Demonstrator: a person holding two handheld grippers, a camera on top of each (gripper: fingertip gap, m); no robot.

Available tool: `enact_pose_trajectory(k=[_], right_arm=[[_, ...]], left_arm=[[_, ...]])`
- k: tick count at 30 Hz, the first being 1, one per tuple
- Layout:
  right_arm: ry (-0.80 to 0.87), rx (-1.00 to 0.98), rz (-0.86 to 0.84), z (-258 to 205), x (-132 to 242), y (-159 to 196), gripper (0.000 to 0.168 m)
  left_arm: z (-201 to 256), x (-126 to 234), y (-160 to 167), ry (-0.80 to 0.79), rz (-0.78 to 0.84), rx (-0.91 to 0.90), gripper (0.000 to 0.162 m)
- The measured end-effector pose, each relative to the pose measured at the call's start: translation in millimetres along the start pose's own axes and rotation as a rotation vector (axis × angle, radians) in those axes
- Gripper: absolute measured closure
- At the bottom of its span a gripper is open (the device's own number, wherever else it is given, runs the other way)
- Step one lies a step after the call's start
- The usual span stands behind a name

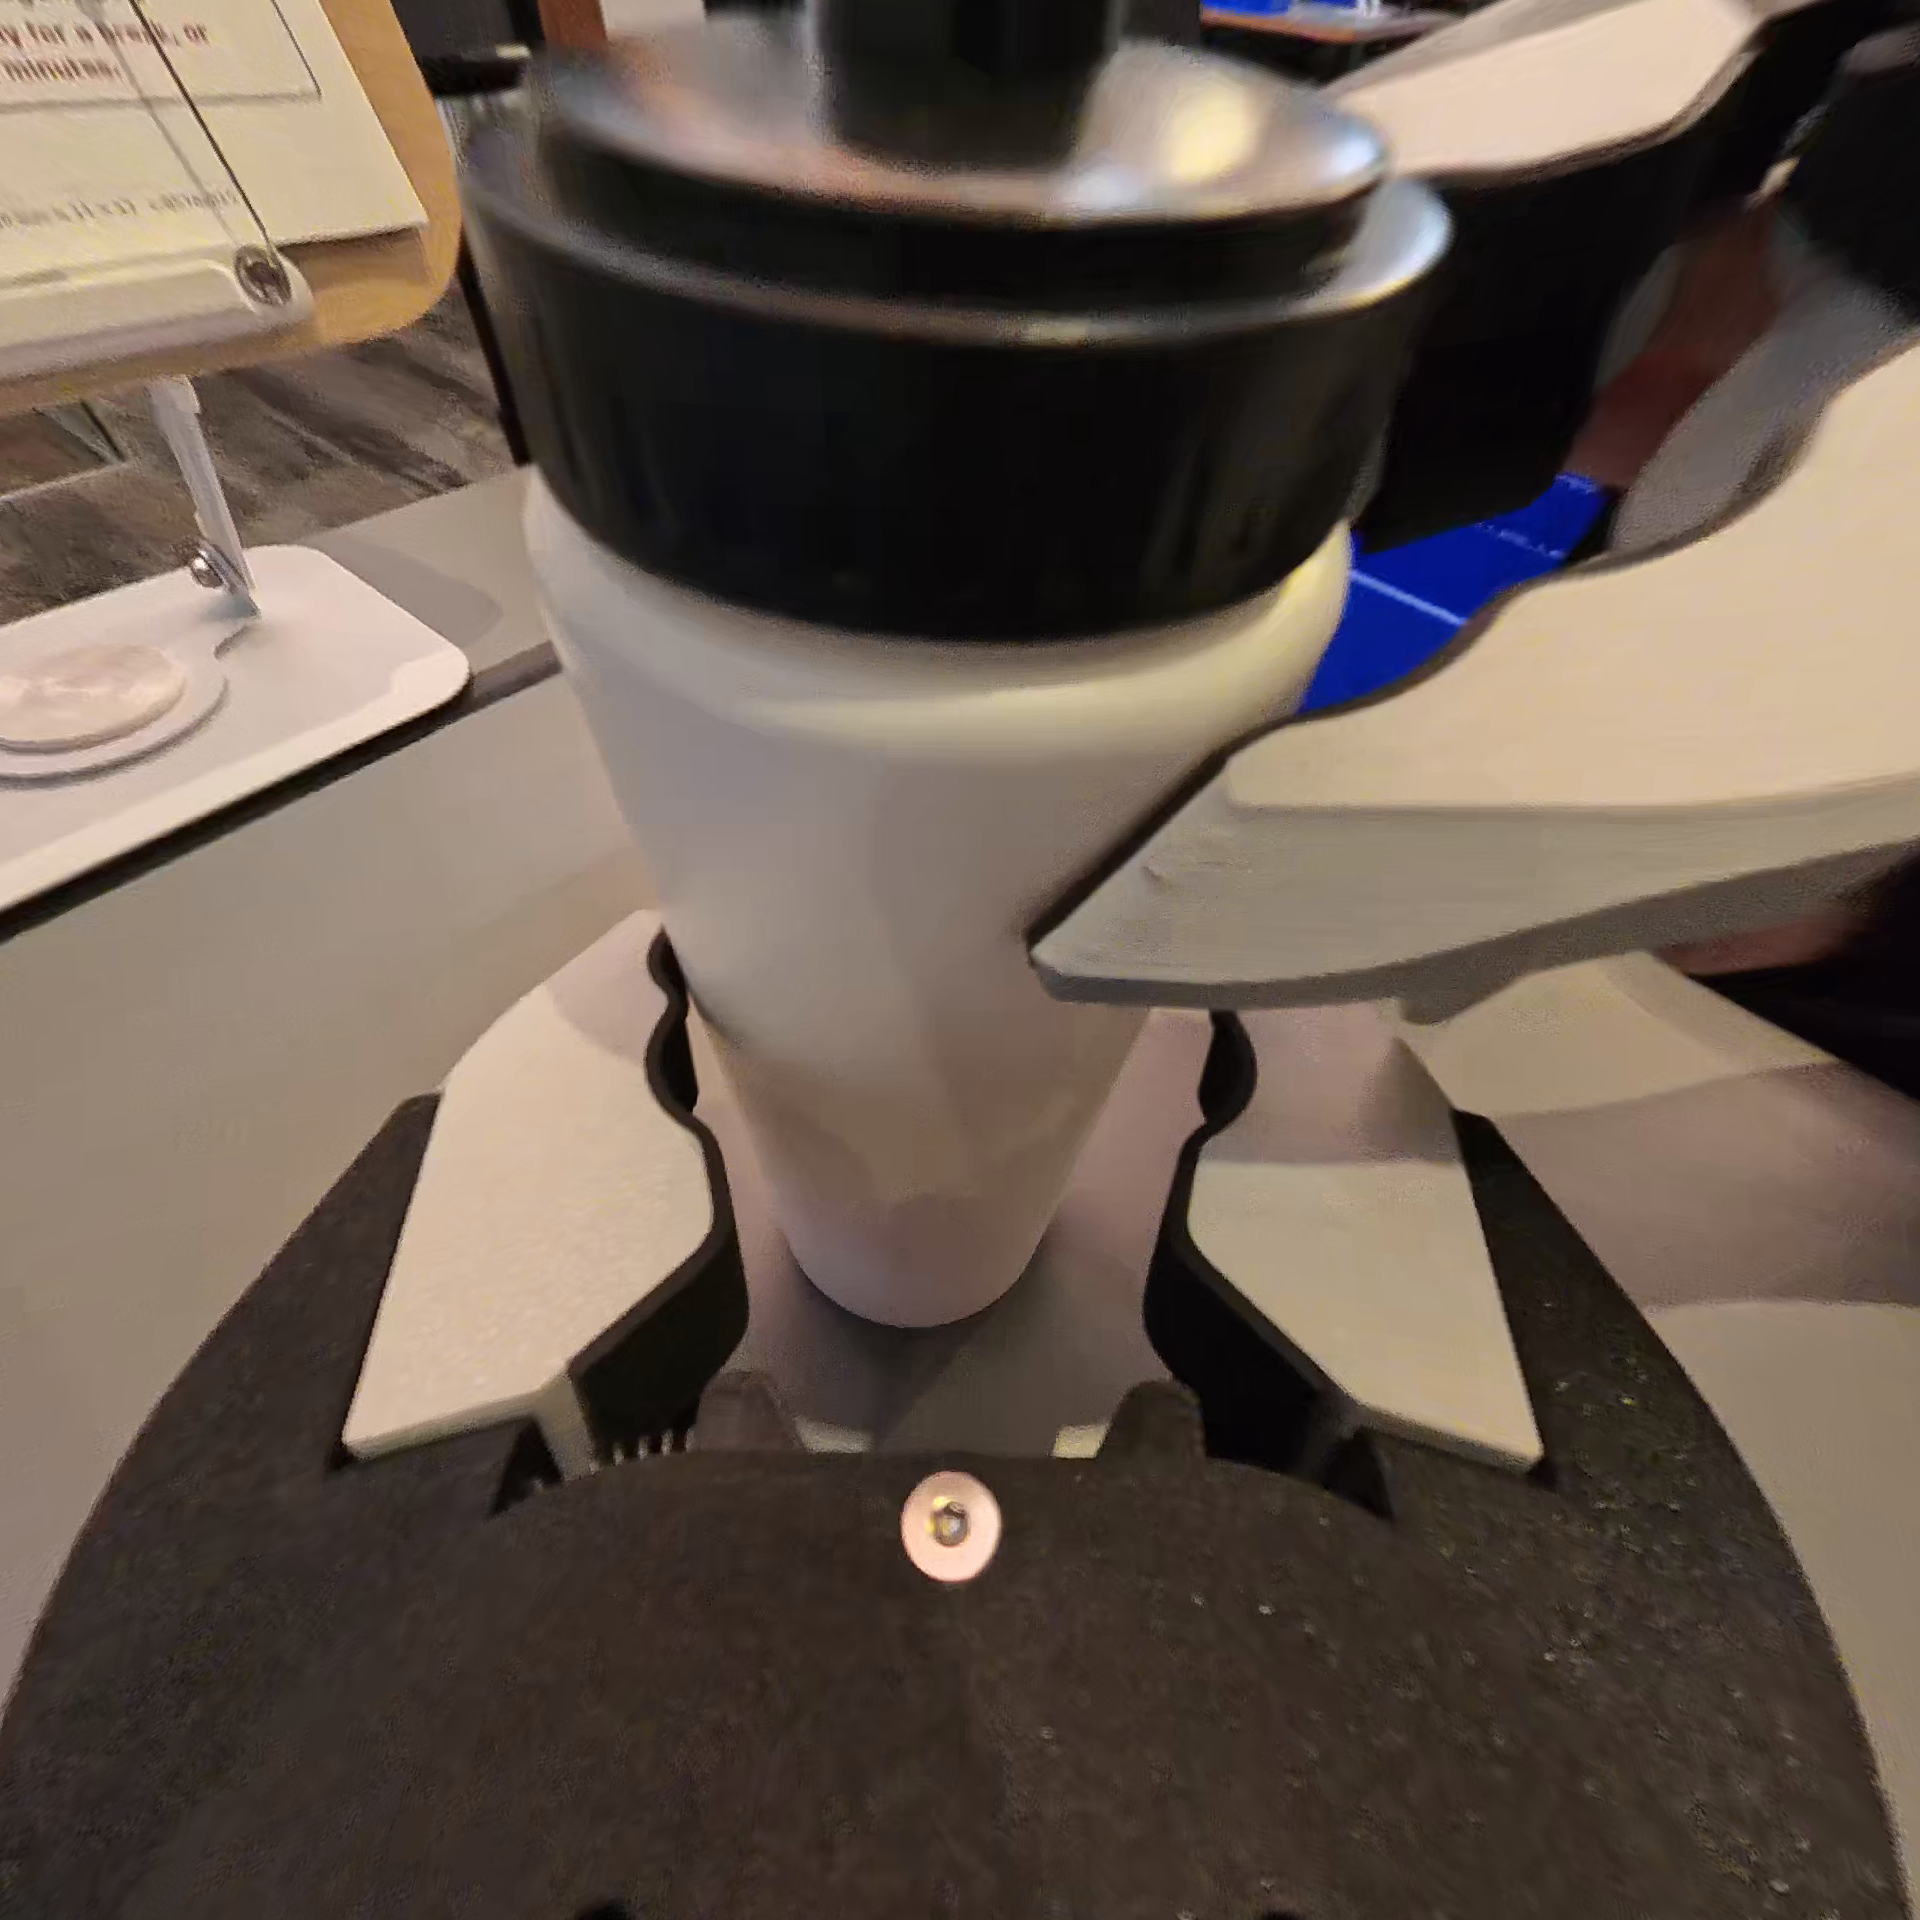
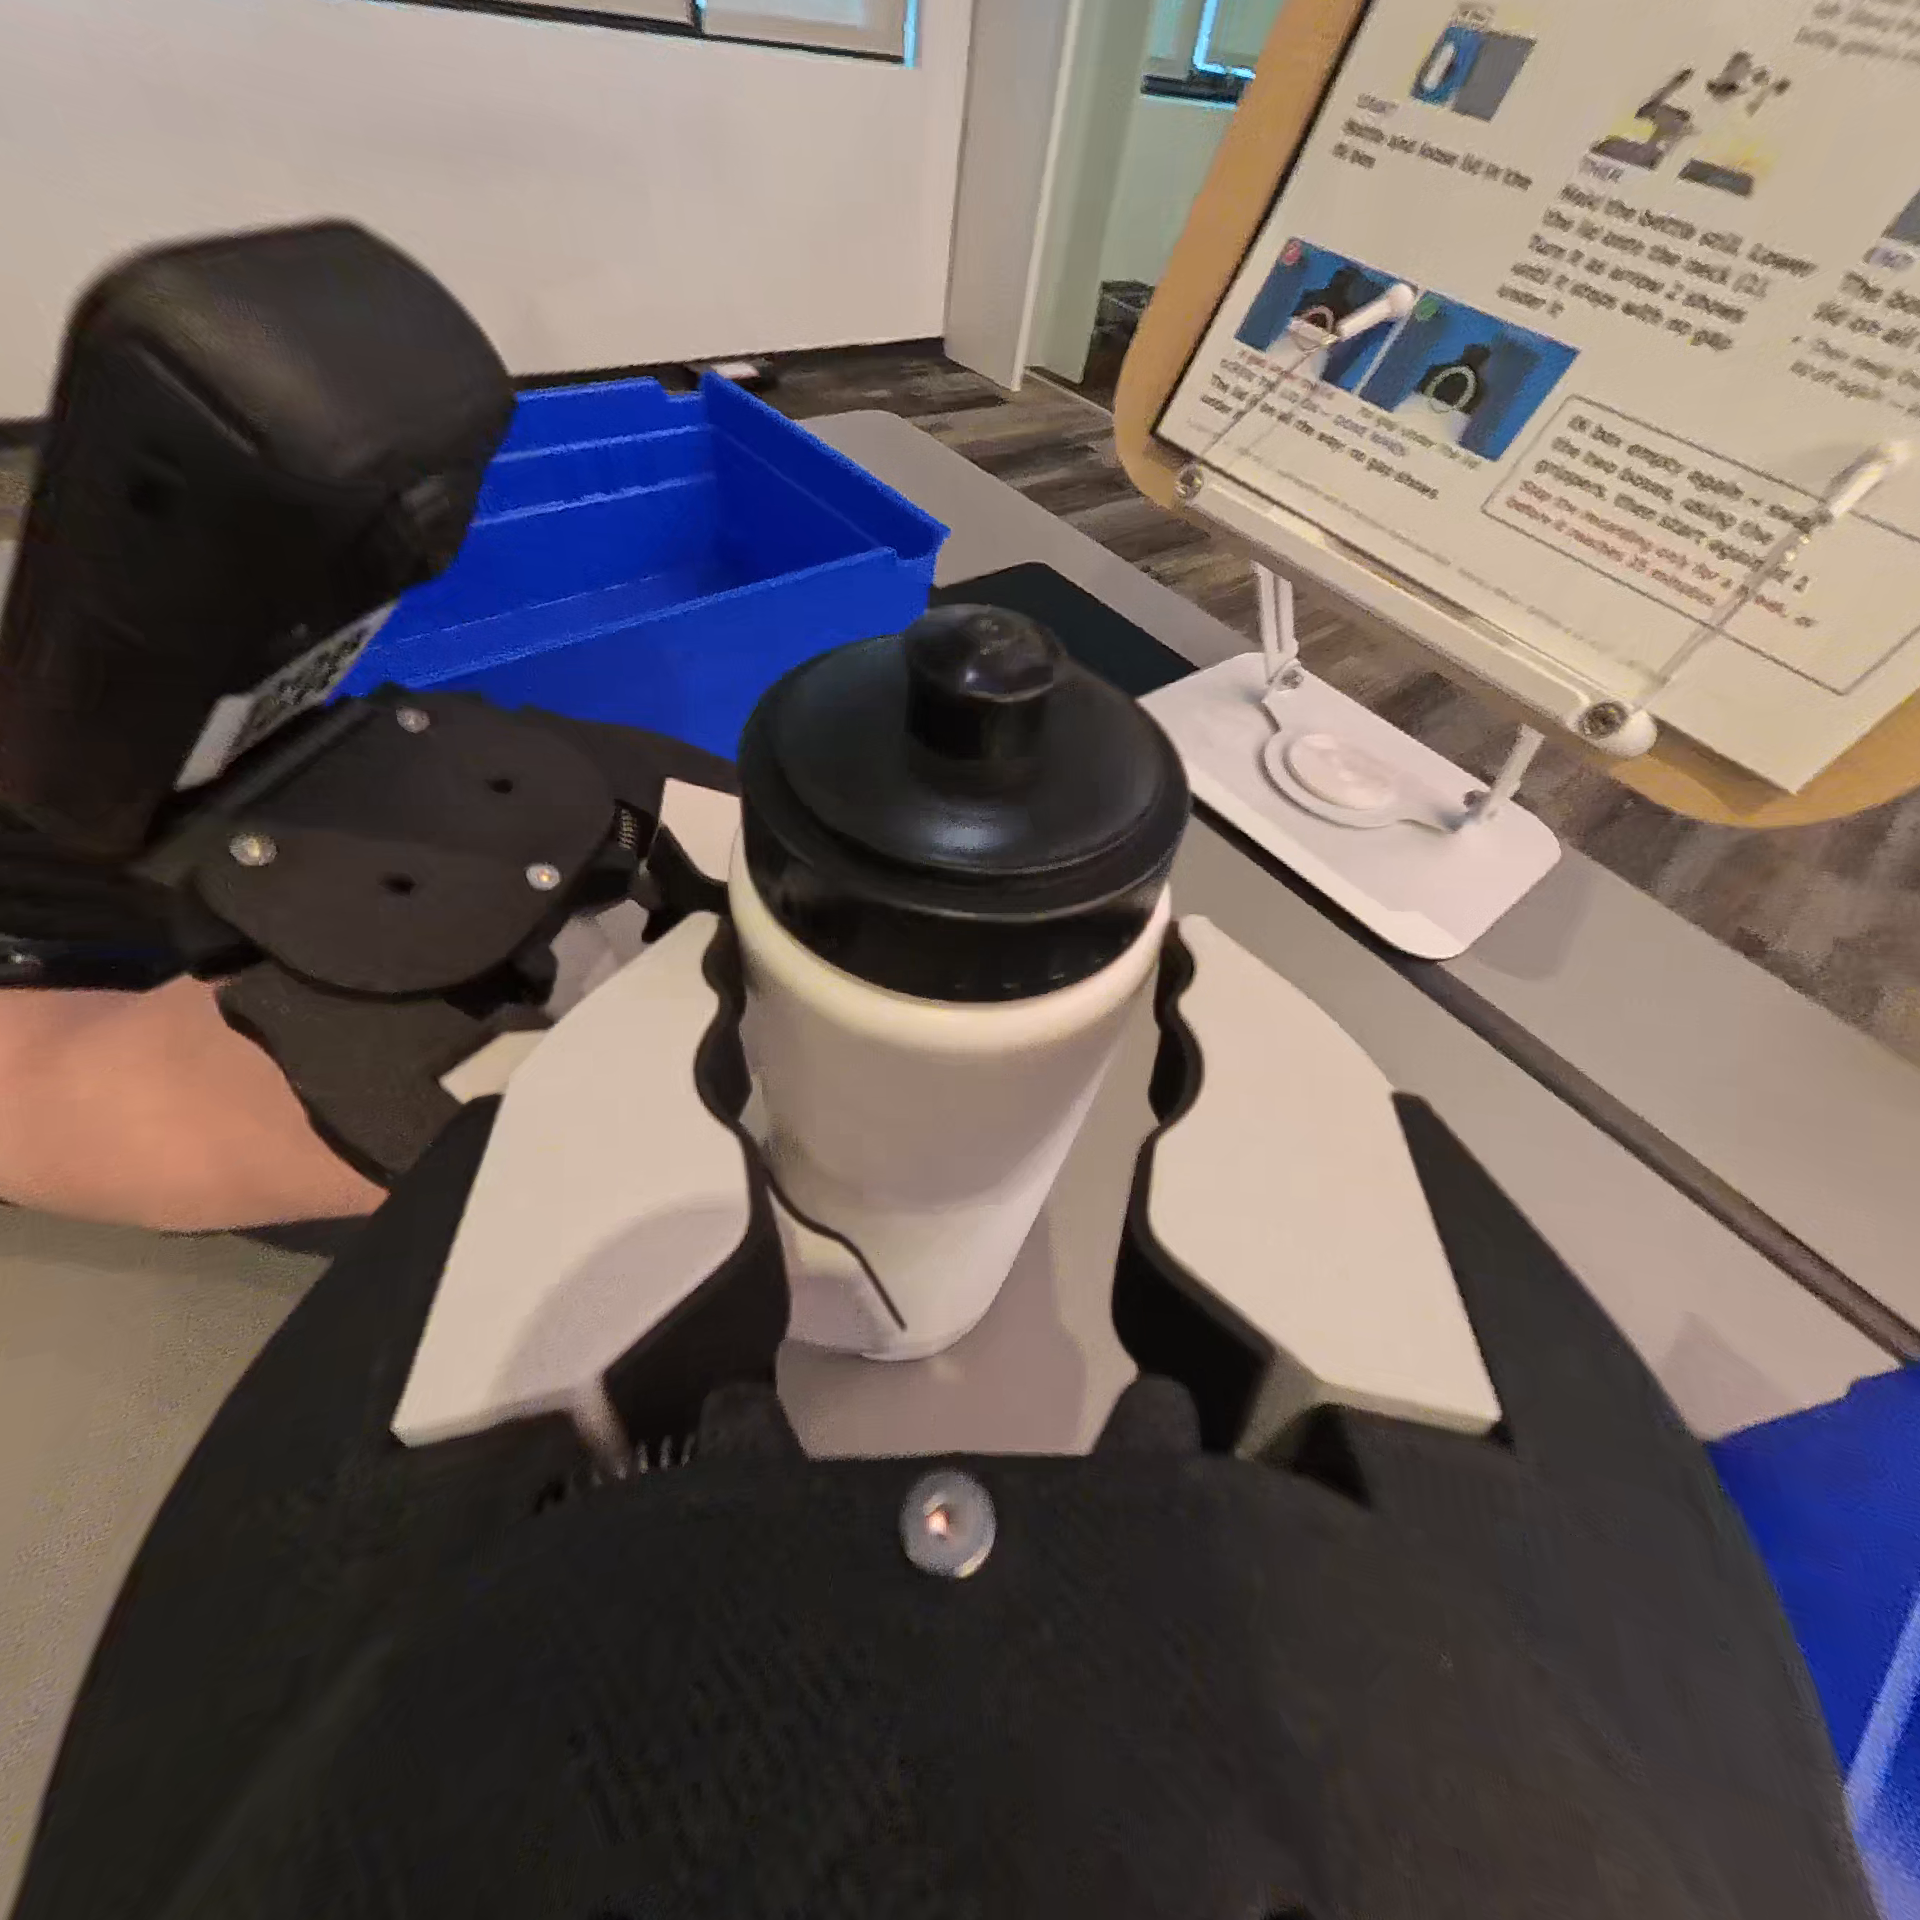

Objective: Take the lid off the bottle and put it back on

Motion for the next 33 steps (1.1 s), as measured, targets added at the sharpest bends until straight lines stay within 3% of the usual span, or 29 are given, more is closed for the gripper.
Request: enact_pose_trajectory(k=[6, 10, 19, 26, 33], right_arm=[[-0.331, 0.080, -0.028, 9, 12, 4, 0.091], [-0.429, 0.124, -0.011, 14, 20, 7, 0.091], [-0.463, 0.053, 0.064, 6, 0, 16, 0.097], [-0.382, -0.125, 0.207, -2, -24, 26, 0.084], [-0.342, -0.069, 0.254, -5, -36, 41, 0.083]], left_arm=[[-2, 13, -4, 0.027, 0.039, -0.021, 0.058], [2, 14, -6, 0.059, 0.041, -0.033, 0.058], [0, 4, 8, 0.099, -0.047, -0.048, 0.067], [-7, -1, 30, 0.110, -0.127, 0.017, 0.063], [-16, 2, 44, 0.073, -0.186, 0.025, 0.059]])
Point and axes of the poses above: each gripper's, where its closed fingertips meet, x back along the fingers, y out of its underside, z = x × y across the jaws, the point moved 4 cm from there along x, back along the fingers, and after that the axes turned 7 degrees about -y, right-handed, at the moved point
